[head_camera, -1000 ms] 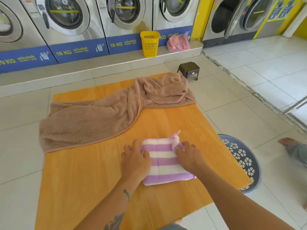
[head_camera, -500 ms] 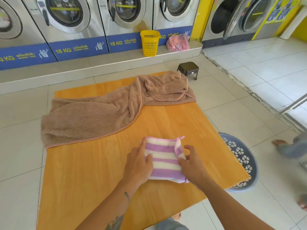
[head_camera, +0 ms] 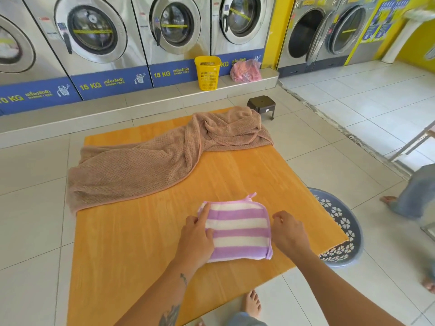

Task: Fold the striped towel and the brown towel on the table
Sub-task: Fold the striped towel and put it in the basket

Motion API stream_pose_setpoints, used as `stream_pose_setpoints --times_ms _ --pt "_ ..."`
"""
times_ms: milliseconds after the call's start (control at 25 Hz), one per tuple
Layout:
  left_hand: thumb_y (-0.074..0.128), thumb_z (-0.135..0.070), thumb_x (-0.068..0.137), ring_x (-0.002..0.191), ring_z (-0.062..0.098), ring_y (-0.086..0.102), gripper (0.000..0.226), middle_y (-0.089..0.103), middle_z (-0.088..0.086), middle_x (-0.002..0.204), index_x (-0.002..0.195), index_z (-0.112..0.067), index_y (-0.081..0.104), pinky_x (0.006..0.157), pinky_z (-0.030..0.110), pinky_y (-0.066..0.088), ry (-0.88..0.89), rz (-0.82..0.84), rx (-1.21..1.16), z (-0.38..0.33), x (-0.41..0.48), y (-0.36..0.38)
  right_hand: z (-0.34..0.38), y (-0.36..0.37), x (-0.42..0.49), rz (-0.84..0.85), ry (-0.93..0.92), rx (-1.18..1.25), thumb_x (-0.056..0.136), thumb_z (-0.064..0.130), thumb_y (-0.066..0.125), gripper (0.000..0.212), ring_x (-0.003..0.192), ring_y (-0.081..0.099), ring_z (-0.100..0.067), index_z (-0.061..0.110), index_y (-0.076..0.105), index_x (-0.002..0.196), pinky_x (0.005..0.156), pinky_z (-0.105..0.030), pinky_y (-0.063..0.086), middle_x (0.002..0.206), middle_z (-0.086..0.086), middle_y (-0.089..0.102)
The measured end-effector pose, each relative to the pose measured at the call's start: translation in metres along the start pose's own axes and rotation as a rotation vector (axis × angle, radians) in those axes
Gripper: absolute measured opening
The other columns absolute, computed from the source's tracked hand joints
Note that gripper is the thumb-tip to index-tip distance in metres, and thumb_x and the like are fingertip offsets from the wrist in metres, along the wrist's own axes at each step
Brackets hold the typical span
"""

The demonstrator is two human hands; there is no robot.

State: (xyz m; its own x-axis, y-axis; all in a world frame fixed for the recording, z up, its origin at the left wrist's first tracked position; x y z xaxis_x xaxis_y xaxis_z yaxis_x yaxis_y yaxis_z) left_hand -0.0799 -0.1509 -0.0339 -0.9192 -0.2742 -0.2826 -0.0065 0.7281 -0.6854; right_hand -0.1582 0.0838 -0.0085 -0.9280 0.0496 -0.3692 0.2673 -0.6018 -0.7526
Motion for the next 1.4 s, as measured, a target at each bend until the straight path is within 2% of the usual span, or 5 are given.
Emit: stream_pose_setpoints --times_ms 160,400,680,1000,1400 --pt "0.045 -0.036 0.099 0.112 0.019 0.050 0.066 0.037 -0.003 0.127 0.152 -0.054 0.010 0.099 0.036 0.044 -0.048 0.044 -0.116 -0.005 0.001 0.005 0.013 0.030 -0.029 0.266 -0.020 0.364 0.096 0.026 0.052 0.052 0.110 0.057 -0.028 0.031 0.032 0.144 0.091 -0.041 0.047 0.123 -0.004 0.060" --pt "0.043 -0.016 0.101 0.097 -0.004 0.048 0.064 0.040 -0.004 0.125 0.149 -0.054 0.024 0.084 0.020 0.034 0.033 0.043 -0.261 -0.025 0.000 0.004 0.005 0.030 -0.022 0.297 -0.115 0.695 0.093 0.003 0.056 0.082 0.115 0.061 -0.022 0.049 0.017 0.149 0.096 -0.048 0.054 0.133 0.003 0.057" --pt "0.049 -0.021 0.096 0.111 -0.017 0.041 0.053 0.047 -0.009 0.130 0.143 -0.046 0.045 0.092 0.003 0.030 0.269 0.028 -0.359 -0.128 0.036 0.034 -0.045 -0.064 0.019 0.194 -0.100 0.740 0.086 -0.005 0.059 0.053 0.107 0.062 -0.024 0.037 0.070 0.116 0.084 -0.035 0.054 0.127 -0.003 0.062" --pt "0.049 -0.008 0.095 0.111 0.012 0.057 0.046 0.060 -0.008 0.125 0.129 -0.036 0.064 0.107 0.038 0.043 0.250 0.142 -0.382 -0.296 0.093 0.203 -0.207 -0.200 0.133 -0.011 0.038 0.723 0.083 -0.007 0.059 0.054 0.095 0.061 -0.020 0.037 0.074 0.110 0.073 -0.026 0.049 0.120 -0.004 0.064" --pt "0.035 0.004 0.090 0.114 0.021 0.055 0.060 0.048 -0.001 0.125 0.133 -0.030 0.059 0.102 0.033 0.044 -0.063 0.172 -0.167 -0.340 0.179 0.380 -0.341 -0.207 0.280 0.125 0.252 0.568 0.089 -0.002 0.038 0.052 0.112 0.057 -0.026 0.035 0.073 0.100 0.086 -0.030 0.046 0.126 -0.003 0.063"
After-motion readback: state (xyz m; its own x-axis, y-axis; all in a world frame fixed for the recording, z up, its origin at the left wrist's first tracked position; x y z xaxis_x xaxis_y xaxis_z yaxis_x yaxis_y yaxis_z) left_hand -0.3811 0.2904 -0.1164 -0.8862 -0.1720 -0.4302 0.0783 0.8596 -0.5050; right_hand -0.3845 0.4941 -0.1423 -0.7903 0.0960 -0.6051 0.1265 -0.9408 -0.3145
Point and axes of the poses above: each hand's wrist, its own x-axis towards the middle knuckle, its own y-axis out of the palm, z = x × y, the point moved 5 cm from there along x, towards the middle knuckle
